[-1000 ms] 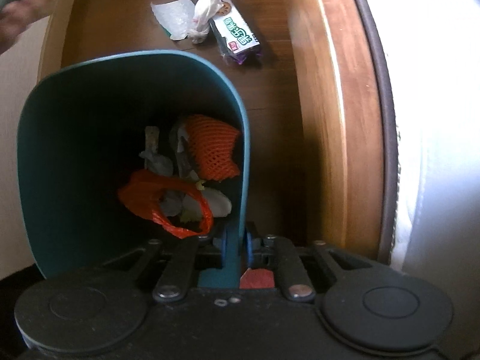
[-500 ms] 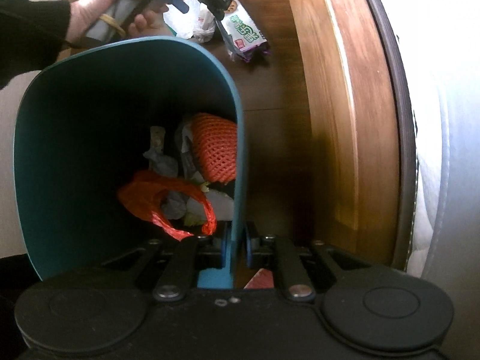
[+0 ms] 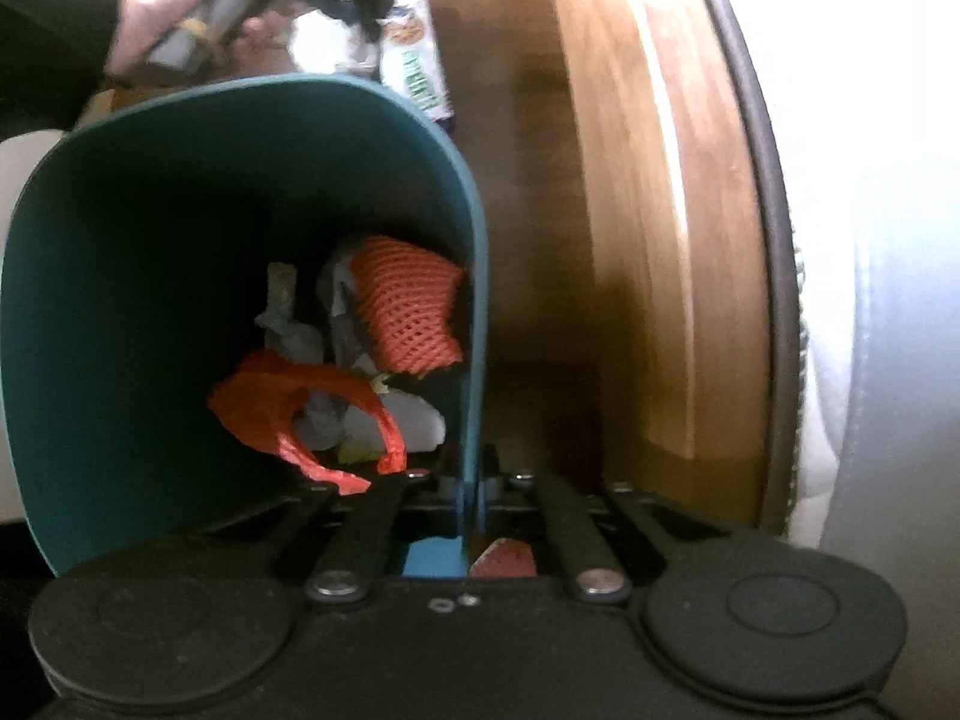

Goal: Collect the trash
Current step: 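Carry the white tissue into the bin and open the left tool, then reach the left tool to the silver bubble wrap and grasp it, then carry the bubble wrap into the bin and open the left tool, then reach the left tool to the purple cookie wrapper and grasp it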

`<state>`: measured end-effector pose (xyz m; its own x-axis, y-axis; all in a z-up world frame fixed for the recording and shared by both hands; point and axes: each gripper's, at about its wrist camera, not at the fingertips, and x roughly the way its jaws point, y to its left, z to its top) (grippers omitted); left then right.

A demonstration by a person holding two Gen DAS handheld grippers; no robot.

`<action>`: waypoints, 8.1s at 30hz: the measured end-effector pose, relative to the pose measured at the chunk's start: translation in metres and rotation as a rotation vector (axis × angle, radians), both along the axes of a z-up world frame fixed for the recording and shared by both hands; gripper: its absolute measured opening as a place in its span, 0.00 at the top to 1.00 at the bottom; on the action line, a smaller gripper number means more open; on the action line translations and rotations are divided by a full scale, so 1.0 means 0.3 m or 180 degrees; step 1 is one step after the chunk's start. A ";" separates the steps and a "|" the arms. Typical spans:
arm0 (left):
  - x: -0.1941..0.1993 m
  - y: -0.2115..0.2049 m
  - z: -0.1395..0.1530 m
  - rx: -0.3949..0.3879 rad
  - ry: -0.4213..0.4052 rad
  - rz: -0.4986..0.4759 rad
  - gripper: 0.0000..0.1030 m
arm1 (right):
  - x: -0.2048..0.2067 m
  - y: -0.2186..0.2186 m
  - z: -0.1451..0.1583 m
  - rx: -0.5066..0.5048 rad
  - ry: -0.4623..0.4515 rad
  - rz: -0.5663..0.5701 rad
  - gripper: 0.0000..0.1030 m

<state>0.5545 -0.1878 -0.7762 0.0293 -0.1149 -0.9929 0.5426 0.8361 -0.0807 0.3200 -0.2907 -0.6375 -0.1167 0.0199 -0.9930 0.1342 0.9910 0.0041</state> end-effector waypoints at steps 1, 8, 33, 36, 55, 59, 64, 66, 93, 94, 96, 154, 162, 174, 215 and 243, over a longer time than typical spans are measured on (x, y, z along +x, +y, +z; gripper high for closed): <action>0.001 0.010 0.027 -0.0003 -0.0012 -0.0006 0.94 | 0.008 0.001 0.003 -0.0005 -0.0006 0.0019 0.98; 0.035 0.102 0.283 -0.0115 -0.0055 0.0115 0.94 | 0.083 0.027 0.055 -0.0143 -0.0089 0.0065 0.95; -0.378 0.229 0.782 -0.0512 0.0920 -0.0557 0.94 | 0.141 0.046 0.208 -0.0217 0.0212 -0.0963 0.94; -0.411 0.204 0.719 -0.0384 0.0999 -0.0578 0.94 | 0.148 0.045 0.212 -0.0189 0.0216 -0.0987 0.93; -0.444 0.132 0.623 0.0070 0.1248 -0.0266 0.39 | 0.154 0.002 0.178 0.0193 0.0358 -0.0725 0.91; -0.408 0.139 0.686 0.0097 0.1166 -0.0103 0.39 | 0.157 -0.010 0.161 0.0260 0.0380 -0.0705 0.91; -0.377 0.145 0.827 0.0114 0.0981 0.0049 0.39 | 0.163 -0.005 0.158 0.0309 0.0392 -0.0574 0.90; -0.349 0.154 0.877 0.0079 0.0859 0.0123 0.39 | 0.165 0.000 0.161 0.0319 0.0387 -0.0536 0.90; 0.270 0.259 -0.112 0.0094 0.0903 0.1160 0.27 | 0.169 0.026 0.101 0.0341 0.0687 -0.0616 0.89; 0.262 0.258 -0.148 0.0125 0.0908 0.1149 0.27 | 0.172 0.025 0.095 0.0363 0.0717 -0.0638 0.89; 0.245 0.263 -0.200 0.0165 0.0913 0.1113 0.28 | 0.183 0.032 0.090 0.0391 0.0765 -0.0639 0.89; -0.369 0.213 0.792 -0.0034 0.1035 -0.0419 0.99 | 0.177 0.061 0.157 0.0059 0.0464 -0.0717 0.93; -0.437 0.150 0.713 0.0114 0.1078 -0.0663 0.98 | 0.147 0.036 0.143 0.0073 0.0509 -0.0761 0.93; -0.468 0.181 0.682 0.0085 0.1198 -0.0699 0.28 | 0.156 0.032 0.129 0.0119 0.0498 -0.0788 0.93; 0.144 -0.245 0.014 0.0292 0.0769 0.0390 0.24 | 0.035 0.032 0.030 0.0707 0.0658 -0.1023 0.91; 0.126 -0.176 -0.227 0.0676 0.0581 0.0605 0.59 | 0.017 0.034 0.056 0.0605 0.0468 -0.1151 0.91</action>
